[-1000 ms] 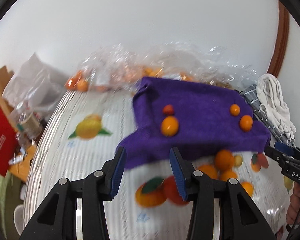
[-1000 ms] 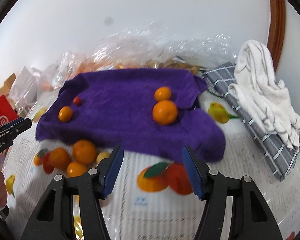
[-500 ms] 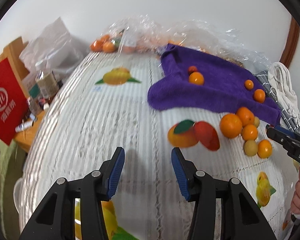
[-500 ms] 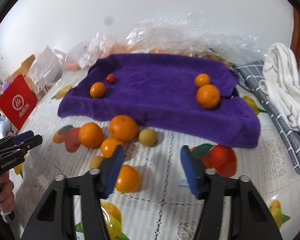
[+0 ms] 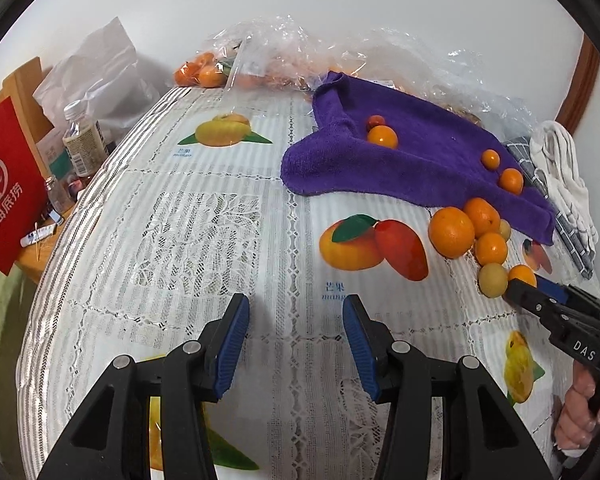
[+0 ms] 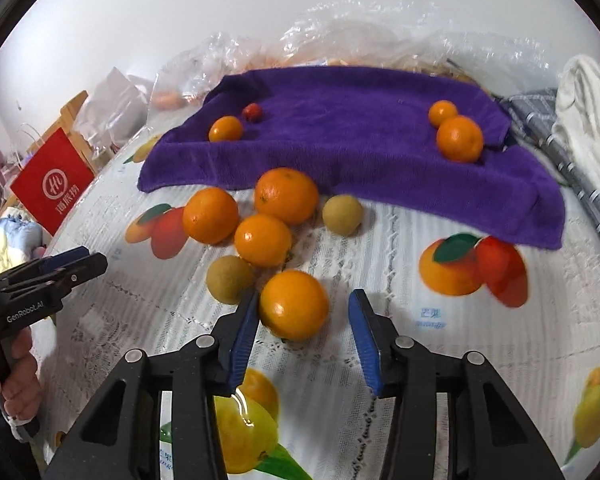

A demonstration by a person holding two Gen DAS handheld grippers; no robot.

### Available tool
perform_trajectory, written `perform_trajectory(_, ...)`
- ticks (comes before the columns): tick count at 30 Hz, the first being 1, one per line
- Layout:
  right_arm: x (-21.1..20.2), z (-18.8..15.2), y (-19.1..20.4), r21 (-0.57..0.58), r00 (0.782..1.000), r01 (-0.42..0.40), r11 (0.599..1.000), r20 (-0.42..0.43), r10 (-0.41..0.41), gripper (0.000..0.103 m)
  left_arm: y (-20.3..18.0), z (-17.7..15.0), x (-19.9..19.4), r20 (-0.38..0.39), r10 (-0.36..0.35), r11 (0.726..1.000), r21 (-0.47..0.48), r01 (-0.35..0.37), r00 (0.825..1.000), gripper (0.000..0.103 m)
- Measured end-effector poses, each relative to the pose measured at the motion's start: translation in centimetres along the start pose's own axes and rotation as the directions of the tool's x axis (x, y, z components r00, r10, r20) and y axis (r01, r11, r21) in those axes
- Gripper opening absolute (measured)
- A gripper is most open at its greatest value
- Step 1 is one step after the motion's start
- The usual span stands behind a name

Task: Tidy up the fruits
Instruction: 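Withdraw the left gripper while the right gripper grasps another large orange from the sheet, then grasp a large orange with the left gripper while the right gripper holds its orange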

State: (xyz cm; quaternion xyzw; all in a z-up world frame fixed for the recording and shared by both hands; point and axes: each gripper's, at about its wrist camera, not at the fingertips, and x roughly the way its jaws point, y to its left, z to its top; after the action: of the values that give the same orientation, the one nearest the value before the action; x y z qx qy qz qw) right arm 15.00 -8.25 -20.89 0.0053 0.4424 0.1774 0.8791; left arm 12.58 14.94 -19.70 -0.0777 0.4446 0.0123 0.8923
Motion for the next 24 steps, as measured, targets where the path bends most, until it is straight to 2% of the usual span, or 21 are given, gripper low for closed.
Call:
perform_trajectory(1,-0.2,0.0,0.1,-0.010,1.000,-0.018,1.000,0.004,0.018,0.035,0.0,0.0,0.0,-0.002,-0.003,1.000,0.000,0.003,1.000,0.046)
perform_trajectory(6,-1.7,0.3,-1.0,-0.021,0.998,0.043,0.999,0.056,-0.042,0.034,-1.0,0.8,-0.1,-0.011,-0.060,0.998,0.016,0.060,0.998,0.046)
perform_trajectory(9,-2.4,0.6,-3.1,-0.003,0.990,0.114,0.994,0.083,-0.113,0.034,-2.4,1.9,0.0,0.008,-0.065,0.997,0.044,0.064,0.998,0.046)
perform_trajectory(13,-2.3,0.8,-5.7,0.038,0.983,0.165,0.986,0.078,-0.168,0.034,-4.3,4.0,0.6,0.033,-0.086,0.994,0.069,0.083,0.996,0.046)
perform_trajectory(18,-0.8,0.2,-6.5,0.035,0.986,0.165,0.986,0.025,-0.166,0.035,-5.6,5.0,1.4,0.034,-0.103,0.992,0.082,0.100,0.994,0.046)
perform_trajectory(24,-0.8,0.1,-6.7,0.040,0.988,0.154,0.987,0.027,-0.155,0.035,-5.3,4.0,2.4,-0.001,-0.128,0.989,0.074,0.128,0.992,0.046)
